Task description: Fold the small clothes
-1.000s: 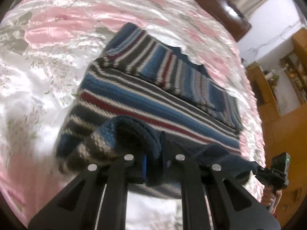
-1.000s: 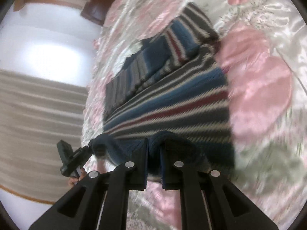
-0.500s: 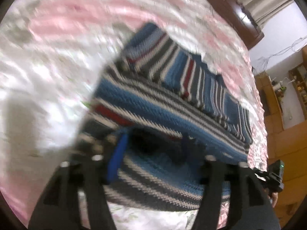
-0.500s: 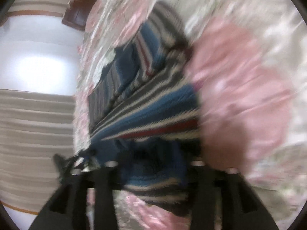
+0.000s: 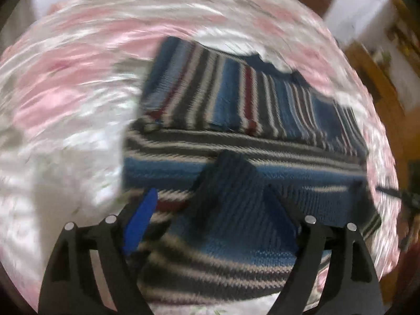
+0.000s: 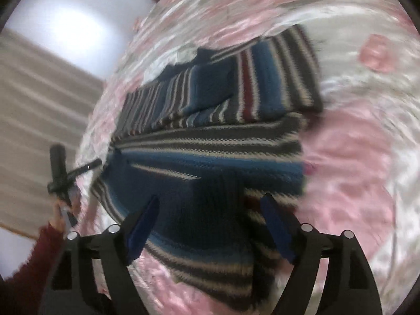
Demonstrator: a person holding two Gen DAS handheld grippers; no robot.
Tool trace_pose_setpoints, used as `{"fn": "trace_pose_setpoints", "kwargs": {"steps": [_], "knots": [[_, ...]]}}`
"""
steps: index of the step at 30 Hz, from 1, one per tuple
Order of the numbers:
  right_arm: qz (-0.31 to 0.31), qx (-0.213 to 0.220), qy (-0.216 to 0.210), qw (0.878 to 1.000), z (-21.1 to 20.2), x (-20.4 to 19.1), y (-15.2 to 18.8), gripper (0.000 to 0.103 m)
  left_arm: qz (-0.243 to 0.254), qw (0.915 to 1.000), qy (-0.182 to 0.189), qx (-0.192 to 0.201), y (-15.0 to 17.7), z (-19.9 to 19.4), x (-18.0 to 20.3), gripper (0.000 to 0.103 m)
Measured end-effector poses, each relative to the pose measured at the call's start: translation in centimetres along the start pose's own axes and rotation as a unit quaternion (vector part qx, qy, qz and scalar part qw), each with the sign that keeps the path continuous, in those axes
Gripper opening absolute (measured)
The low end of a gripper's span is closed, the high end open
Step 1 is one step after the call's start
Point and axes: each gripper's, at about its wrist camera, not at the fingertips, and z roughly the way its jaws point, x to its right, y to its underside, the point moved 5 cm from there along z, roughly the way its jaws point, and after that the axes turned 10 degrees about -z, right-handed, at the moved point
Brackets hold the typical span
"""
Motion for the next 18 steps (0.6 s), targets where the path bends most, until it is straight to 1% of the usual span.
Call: {"fn": "trace_pose_setpoints", "kwargs": {"steps": [2, 5, 7, 8, 9, 11, 12, 13, 14, 15, 16, 17, 18], "knots": [[-0.014, -0.014, -0.01, 1.0, 1.5, -0.1, -0.3, 0.082, 0.019, 0.9997, 0.01, -0.014, -0.3, 1.3, 0.5, 0.083], [-0.031, -0.041, -0.029, 0.998, 3.7, 0.0, -0.4, 0.083, 0.021, 0.9973, 0.052, -0.048, -0.4, 3.1, 0.8, 0.083], [-0.046, -0.052, -0.026, 0.997, 4.6, 0.0, -0.1, 0.083, 0.029, 0.9953, 0.067, -0.064, -0.2, 3.9, 1.3, 0.083], [-0.056, -0.054, -0.021, 0.997, 4.9, 0.0, 0.0, 0.081, 0.036, 0.9951, 0.064, -0.066, 0.0, 4.2, 1.5, 0.083], [-0.062, -0.053, -0.021, 0.996, 5.0, -0.2, 0.1, 0.078, 0.043, 0.995, 0.063, -0.065, 0.1, 4.4, 1.7, 0.082], [-0.078, -0.046, -0.022, 0.996, 4.8, -0.7, 0.3, 0.053, 0.049, 0.9949, 0.062, -0.062, 0.4, 4.4, 2.0, 0.075], [-0.084, -0.044, -0.02, 0.995, 4.8, -1.0, 0.3, 0.046, 0.053, 0.9952, 0.056, -0.06, 0.5, 4.4, 2.0, 0.066], [-0.094, -0.041, -0.023, 0.994, 4.4, -1.4, 0.5, 0.034, 0.056, 0.9956, 0.048, -0.057, 0.6, 4.3, 2.0, 0.051], [-0.1, -0.04, -0.023, 0.994, 4.2, -1.5, 0.6, 0.025, 0.063, 0.9956, 0.043, -0.055, 0.9, 4.1, 2.0, 0.045], [-0.103, -0.038, -0.022, 0.994, 4.0, -1.6, 0.6, 0.021, 0.068, 0.9953, 0.042, -0.055, 1.1, 3.9, 2.1, 0.034], [-0.107, -0.035, -0.023, 0.993, 3.5, -1.8, 0.8, 0.013, 0.069, 0.9953, 0.045, -0.052, 1.3, 3.5, 2.1, 0.025], [-0.108, -0.03, -0.025, 0.993, 3.1, -2.0, 1.0, 0.013, 0.067, 0.9953, 0.048, -0.05, 1.4, 3.2, 2.1, 0.022], [-0.109, -0.025, -0.026, 0.993, 2.8, -2.3, 0.9, 0.013, 0.064, 0.9953, 0.055, -0.047, 1.6, 2.7, 2.1, 0.013]]}}
